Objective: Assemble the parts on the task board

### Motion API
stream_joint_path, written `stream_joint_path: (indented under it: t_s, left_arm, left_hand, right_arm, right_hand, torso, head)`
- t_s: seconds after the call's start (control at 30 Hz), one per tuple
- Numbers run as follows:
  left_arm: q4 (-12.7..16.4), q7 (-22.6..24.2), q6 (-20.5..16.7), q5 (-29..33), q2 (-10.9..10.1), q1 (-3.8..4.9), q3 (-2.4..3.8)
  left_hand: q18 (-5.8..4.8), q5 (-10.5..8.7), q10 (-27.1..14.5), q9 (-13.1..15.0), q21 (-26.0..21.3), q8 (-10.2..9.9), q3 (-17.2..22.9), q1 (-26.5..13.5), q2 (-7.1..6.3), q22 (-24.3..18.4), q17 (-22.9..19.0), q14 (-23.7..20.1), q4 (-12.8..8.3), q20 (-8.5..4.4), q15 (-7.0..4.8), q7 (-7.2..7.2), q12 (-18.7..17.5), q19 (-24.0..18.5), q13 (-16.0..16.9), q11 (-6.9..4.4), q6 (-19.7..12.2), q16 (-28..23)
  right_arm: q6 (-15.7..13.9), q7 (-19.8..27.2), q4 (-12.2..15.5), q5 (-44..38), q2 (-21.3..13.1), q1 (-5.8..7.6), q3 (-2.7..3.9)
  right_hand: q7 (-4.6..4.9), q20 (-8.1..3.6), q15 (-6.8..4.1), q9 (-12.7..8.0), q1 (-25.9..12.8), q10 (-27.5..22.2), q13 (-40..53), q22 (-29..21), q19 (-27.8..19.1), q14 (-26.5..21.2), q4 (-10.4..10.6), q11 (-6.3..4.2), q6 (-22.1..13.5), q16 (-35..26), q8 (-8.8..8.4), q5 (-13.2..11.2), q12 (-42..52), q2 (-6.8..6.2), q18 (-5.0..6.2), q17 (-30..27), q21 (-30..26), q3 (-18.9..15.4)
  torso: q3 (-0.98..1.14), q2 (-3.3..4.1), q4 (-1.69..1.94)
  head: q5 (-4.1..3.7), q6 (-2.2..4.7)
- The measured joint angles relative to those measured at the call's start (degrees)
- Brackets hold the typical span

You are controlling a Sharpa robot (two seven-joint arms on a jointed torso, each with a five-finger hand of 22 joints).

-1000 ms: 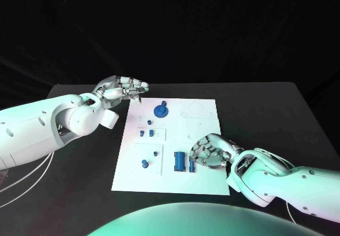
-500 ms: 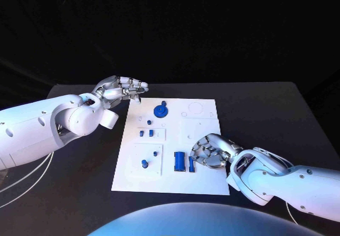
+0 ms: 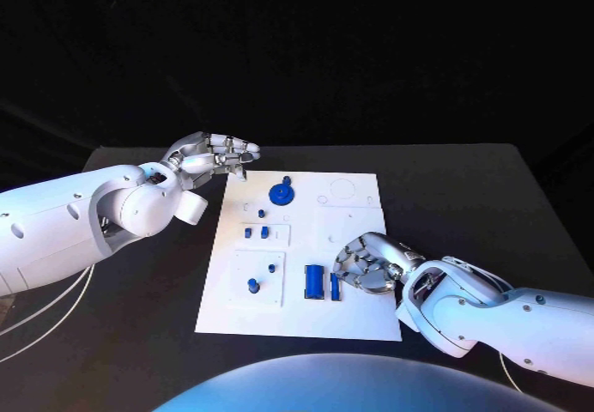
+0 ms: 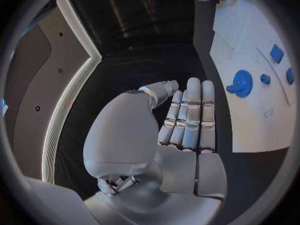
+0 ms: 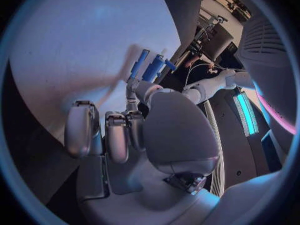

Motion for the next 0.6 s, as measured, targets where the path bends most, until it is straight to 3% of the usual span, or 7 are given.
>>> stream_joint_path:
  t_s: [0.17, 0.3, 0.47, 0.6]
  left_arm:
    - [0.0, 0.0, 0.0, 0.0, 0.0, 0.00, 0.00]
    - [0.0, 0.0, 0.0, 0.0, -0.1, 0.00, 0.00]
    - [-0.1, 0.3, -0.1, 0.2, -0.1, 0.00, -0.11]
    - [-0.4, 0.7, -0.1, 0.5, 0.1, -0.01, -0.42]
  left_hand:
    - [0.00, 0.00, 0.0, 0.0, 0.0, 0.0, 0.0, 0.0, 0.00, 0.0, 0.0, 0.0, 0.0, 0.00, 0.00, 0.00, 0.0, 0.0, 0.0, 0.00, 0.0, 0.0]
    - [0.00, 0.00, 0.0, 0.0, 0.2, 0.0, 0.0, 0.0, 0.00, 0.0, -0.1, -0.2, 0.0, 0.00, 0.21, 0.01, 0.0, 0.0, 0.0, 0.00, 0.0, 0.0]
    - [0.00, 0.00, -0.2, -0.1, 0.2, 0.0, 0.0, -0.4, 0.31, 0.0, -0.2, -0.3, 0.0, 0.33, 0.34, -0.19, 0.2, -0.3, 0.0, 0.20, -0.2, 0.0]
    - [0.00, 0.00, -0.2, -0.1, -0.7, 0.0, -0.7, -1.5, -0.03, -0.6, -0.5, -1.0, 0.7, 0.72, 0.58, -0.08, 0.7, -0.7, 0.0, 0.20, -0.5, -0.2]
  right_arm:
    - [-1.1, 1.2, 0.6, 1.0, -0.8, -0.05, -0.06]
    - [-2.4, 4.4, 1.4, 4.4, -1.9, 0.84, 0.01]
    - [-3.7, 10.9, 0.7, 11.8, -2.8, 4.92, 0.31]
    - [-4.3, 16.4, -3.2, 18.6, -2.4, 8.31, 0.39]
  right_hand:
    - [0.09, 0.00, 0.00, 0.7, -1.4, 0.0, 0.0, 0.0, 0.0, 0.0, 0.0, 0.00, -0.9, 0.0, 0.73, -0.3, -1.5, -1.44, 0.00, 0.0, -1.5, -0.6]
    - [1.12, 0.00, 0.00, 0.0, -2.7, 0.1, 0.0, 0.0, 0.0, 0.0, 0.5, 0.12, -2.6, -0.1, -0.47, -0.3, -2.3, -2.68, 0.00, 0.0, -2.3, -1.7]
    - [2.09, 0.43, 0.65, -0.7, -3.3, 0.1, 0.0, 0.0, -0.4, 0.0, 1.0, 0.93, -4.3, -0.7, -1.62, -0.3, -3.8, -3.35, 0.00, 0.0, -4.6, -2.7]
    - [2.53, 0.94, 0.98, -1.2, -3.9, 0.0, 0.0, 0.0, -2.0, -0.1, 1.2, 1.46, -5.2, -2.0, -2.25, -0.3, -7.1, -3.93, 0.00, 0.0, -9.0, -3.7]
  torso:
    - [0.00, -0.01, -0.05]
    - [-0.03, -0.09, -0.12]
    - [-0.18, -0.38, -0.21]
    - [-0.51, -0.89, -0.36]
  head:
    - [0.04, 0.00]
    - [-0.01, 0.00]
    - [-0.24, 0.00]
    - [-0.38, 0.00]
